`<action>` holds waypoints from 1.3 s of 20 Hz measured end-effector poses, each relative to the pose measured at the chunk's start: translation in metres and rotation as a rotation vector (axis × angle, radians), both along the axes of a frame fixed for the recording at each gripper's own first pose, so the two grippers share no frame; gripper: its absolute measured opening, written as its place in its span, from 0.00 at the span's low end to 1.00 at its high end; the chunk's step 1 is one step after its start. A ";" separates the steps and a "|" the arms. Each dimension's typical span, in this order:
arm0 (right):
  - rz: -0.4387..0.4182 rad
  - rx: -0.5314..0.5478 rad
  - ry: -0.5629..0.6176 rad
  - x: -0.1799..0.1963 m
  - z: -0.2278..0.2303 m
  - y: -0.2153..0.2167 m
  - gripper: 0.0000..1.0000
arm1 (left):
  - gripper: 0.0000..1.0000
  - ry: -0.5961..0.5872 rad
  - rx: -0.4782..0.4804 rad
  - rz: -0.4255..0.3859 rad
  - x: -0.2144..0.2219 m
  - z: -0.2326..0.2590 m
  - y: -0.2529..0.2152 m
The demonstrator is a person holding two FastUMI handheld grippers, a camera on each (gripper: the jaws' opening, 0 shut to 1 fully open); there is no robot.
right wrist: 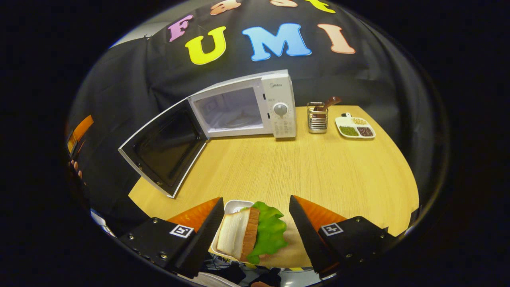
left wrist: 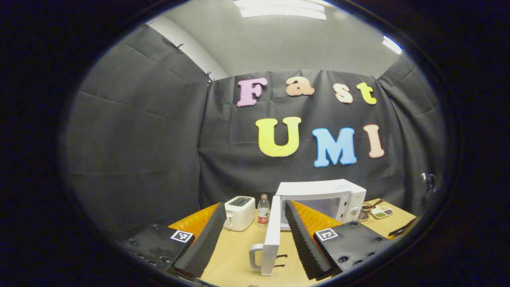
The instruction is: Open the microwave oven with the left hand, put the food in, and close the microwave oven.
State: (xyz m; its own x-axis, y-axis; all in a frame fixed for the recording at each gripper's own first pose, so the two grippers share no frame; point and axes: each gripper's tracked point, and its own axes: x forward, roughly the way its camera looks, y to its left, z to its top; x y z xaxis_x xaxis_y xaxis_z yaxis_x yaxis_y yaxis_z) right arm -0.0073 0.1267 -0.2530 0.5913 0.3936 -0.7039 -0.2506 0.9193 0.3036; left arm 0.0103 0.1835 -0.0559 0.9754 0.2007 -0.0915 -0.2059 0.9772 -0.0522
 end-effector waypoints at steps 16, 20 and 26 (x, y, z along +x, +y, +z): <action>0.058 0.297 0.361 -0.037 -0.039 0.021 0.31 | 0.94 0.004 0.026 0.114 -0.029 0.011 -0.032; 0.136 0.292 0.305 -0.034 -0.020 0.019 0.31 | 0.94 -0.037 0.018 0.136 -0.031 0.027 -0.037; 0.100 0.360 0.243 -0.011 0.015 0.027 0.30 | 0.94 -0.051 0.036 0.112 -0.014 0.028 -0.034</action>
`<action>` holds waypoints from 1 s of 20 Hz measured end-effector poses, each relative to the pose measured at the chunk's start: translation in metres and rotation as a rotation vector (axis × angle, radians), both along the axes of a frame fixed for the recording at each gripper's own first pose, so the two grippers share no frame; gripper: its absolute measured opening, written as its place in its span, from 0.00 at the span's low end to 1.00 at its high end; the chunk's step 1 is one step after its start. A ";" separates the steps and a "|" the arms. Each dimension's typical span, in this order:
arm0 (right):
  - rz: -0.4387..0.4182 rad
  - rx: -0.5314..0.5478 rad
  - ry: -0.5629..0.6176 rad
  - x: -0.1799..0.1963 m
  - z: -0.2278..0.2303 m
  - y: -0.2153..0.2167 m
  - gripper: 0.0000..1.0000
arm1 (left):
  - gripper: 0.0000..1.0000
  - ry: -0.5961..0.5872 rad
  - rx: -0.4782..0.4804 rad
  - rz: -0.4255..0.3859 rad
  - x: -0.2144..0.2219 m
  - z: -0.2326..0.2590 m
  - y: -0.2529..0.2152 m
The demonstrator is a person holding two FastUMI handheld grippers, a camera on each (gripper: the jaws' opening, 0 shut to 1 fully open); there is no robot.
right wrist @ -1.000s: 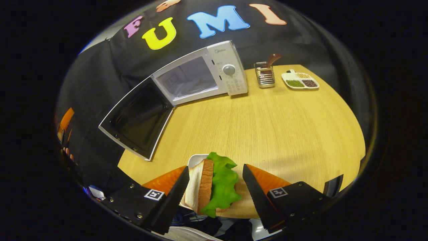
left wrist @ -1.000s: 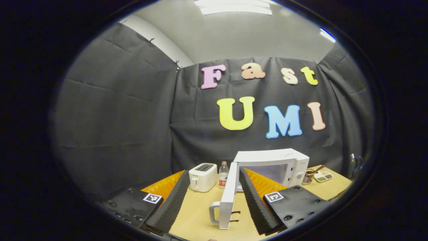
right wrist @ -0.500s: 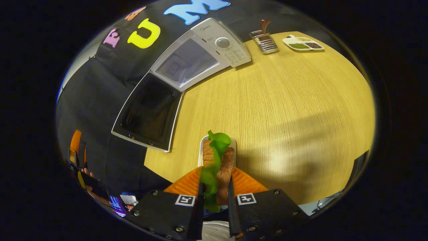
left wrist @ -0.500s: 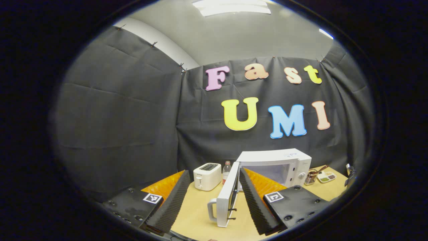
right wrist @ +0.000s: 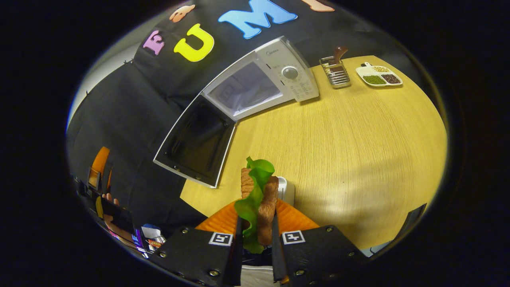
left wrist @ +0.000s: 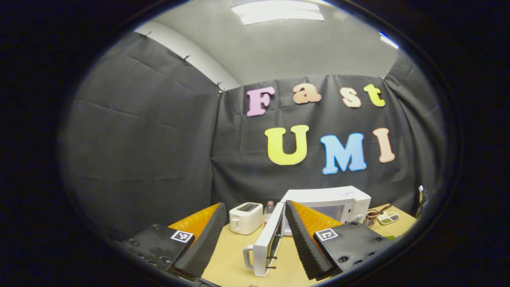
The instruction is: Open the microwave oven with the left hand, put the food in, and close the microwave oven.
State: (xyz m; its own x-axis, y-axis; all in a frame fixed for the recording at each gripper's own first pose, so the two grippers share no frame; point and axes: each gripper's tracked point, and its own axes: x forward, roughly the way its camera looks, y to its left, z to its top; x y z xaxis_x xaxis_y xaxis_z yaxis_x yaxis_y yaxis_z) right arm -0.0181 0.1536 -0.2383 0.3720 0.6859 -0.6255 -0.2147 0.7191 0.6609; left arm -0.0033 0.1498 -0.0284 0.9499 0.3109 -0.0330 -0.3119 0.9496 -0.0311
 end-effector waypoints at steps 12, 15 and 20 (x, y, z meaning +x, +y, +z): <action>-0.146 0.033 -0.135 0.089 0.037 0.072 0.30 | 0.94 -0.001 -0.024 -0.084 0.062 -0.017 0.065; -0.182 0.034 -0.153 0.112 0.040 0.091 0.30 | 0.94 -0.002 -0.035 -0.090 0.073 -0.021 0.083; -0.262 0.038 -0.183 0.149 0.037 0.115 0.30 | 0.94 0.022 -0.032 -0.094 0.085 -0.038 0.114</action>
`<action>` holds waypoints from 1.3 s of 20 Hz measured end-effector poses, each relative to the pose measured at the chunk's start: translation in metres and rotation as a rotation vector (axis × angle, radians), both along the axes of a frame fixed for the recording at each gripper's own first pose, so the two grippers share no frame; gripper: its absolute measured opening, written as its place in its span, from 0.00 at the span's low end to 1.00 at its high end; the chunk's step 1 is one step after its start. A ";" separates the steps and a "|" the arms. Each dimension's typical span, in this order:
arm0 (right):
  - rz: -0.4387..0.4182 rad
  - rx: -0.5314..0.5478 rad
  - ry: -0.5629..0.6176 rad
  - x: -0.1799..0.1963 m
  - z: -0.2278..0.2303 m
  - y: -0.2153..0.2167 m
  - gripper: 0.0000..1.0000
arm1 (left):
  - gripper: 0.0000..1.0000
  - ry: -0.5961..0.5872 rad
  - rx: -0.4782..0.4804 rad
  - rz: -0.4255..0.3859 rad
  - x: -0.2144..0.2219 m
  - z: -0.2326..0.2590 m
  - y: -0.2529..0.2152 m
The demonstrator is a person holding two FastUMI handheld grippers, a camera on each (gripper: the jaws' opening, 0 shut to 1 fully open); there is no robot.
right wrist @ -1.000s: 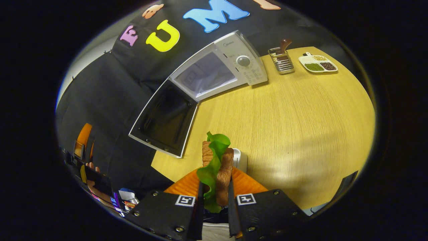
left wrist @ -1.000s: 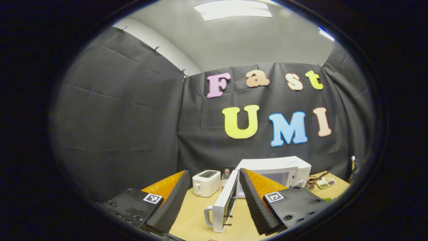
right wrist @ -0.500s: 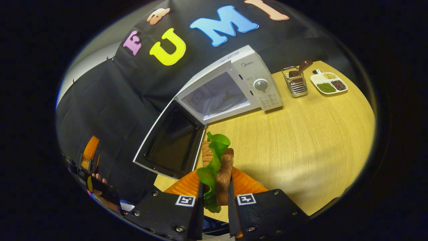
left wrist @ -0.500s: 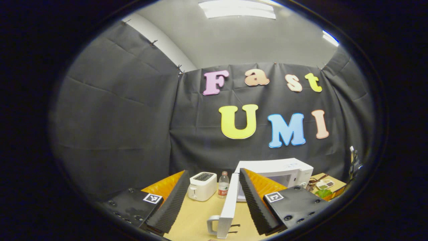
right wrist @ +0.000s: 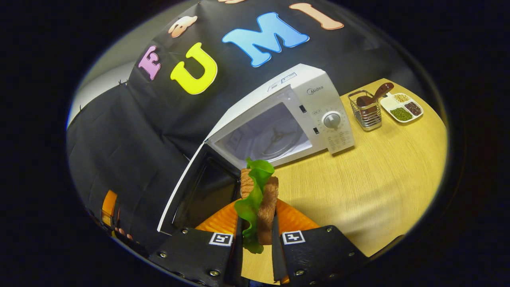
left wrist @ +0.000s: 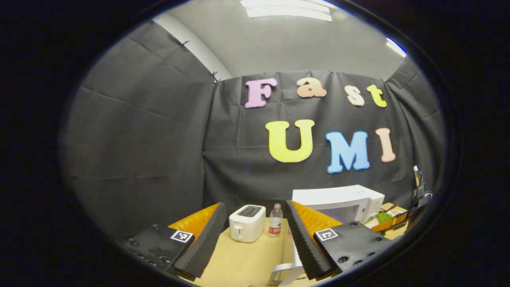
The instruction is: Open the microwave oven with the left hand, put the food in, and close the microwave oven.
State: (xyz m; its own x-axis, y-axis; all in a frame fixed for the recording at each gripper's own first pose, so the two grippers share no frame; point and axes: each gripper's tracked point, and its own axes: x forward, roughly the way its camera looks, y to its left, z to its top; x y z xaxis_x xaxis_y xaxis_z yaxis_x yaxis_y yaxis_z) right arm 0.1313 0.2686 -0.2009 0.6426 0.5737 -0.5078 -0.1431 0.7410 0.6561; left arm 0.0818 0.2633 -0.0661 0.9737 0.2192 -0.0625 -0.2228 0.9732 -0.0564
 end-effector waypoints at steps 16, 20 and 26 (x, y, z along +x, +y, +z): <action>-0.271 0.053 -0.052 0.125 -0.044 0.060 0.30 | 0.95 0.099 0.043 -0.016 0.028 -0.041 0.074; -0.349 0.064 -0.082 0.160 -0.054 0.066 0.30 | 0.94 0.123 0.026 0.016 0.026 -0.052 0.093; -0.403 0.053 -0.075 0.204 -0.080 0.071 0.30 | 0.96 0.163 0.042 0.055 0.016 -0.068 0.107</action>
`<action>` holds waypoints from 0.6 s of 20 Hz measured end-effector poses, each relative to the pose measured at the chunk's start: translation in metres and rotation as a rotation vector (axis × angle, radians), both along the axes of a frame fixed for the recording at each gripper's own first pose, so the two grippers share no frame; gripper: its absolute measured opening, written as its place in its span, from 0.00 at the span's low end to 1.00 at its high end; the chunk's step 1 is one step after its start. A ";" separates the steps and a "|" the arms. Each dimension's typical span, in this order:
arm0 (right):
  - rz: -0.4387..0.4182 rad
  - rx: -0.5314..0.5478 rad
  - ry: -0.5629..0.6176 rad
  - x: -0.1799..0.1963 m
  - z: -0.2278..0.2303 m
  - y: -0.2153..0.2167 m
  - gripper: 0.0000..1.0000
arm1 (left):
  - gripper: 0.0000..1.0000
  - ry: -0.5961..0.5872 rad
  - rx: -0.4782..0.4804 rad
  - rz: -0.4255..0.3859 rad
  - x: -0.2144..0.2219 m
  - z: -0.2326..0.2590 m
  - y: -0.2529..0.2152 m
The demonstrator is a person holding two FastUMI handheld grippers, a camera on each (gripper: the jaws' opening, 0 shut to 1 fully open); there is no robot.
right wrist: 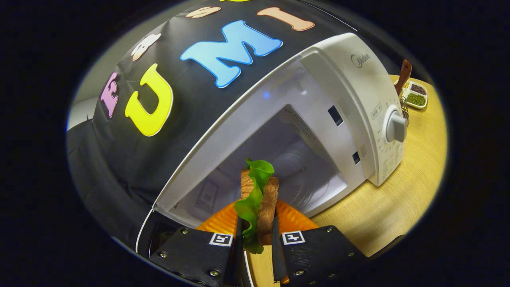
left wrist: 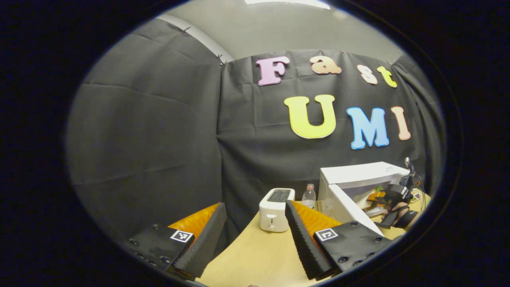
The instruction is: Open the microwave oven with the left hand, put the food in, and close the microwave oven.
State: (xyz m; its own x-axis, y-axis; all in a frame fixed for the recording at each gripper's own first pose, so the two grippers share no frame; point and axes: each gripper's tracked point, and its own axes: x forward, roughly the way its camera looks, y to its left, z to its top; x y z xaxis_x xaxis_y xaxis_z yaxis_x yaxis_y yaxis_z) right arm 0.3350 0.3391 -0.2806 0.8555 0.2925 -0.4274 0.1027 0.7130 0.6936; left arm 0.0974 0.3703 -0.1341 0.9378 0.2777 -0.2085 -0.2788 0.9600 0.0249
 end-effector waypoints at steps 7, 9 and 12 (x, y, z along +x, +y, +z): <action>-0.024 -0.051 0.071 0.015 -0.034 0.007 0.37 | 0.96 0.037 0.009 0.054 -0.009 -0.012 0.015; -0.046 -0.111 0.095 0.016 -0.040 0.000 0.42 | 0.95 0.032 0.019 0.055 -0.010 -0.012 0.014; -0.055 -0.273 0.121 0.012 -0.044 -0.016 0.62 | 0.95 0.027 0.037 0.049 -0.007 -0.007 0.012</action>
State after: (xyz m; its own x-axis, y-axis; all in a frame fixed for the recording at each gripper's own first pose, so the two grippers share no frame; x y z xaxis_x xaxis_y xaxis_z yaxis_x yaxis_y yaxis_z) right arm 0.3473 0.3230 -0.3242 0.8051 0.1071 -0.5834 0.2164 0.8627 0.4571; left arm 0.0909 0.3823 -0.1410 0.9170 0.3311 -0.2225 -0.3241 0.9435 0.0683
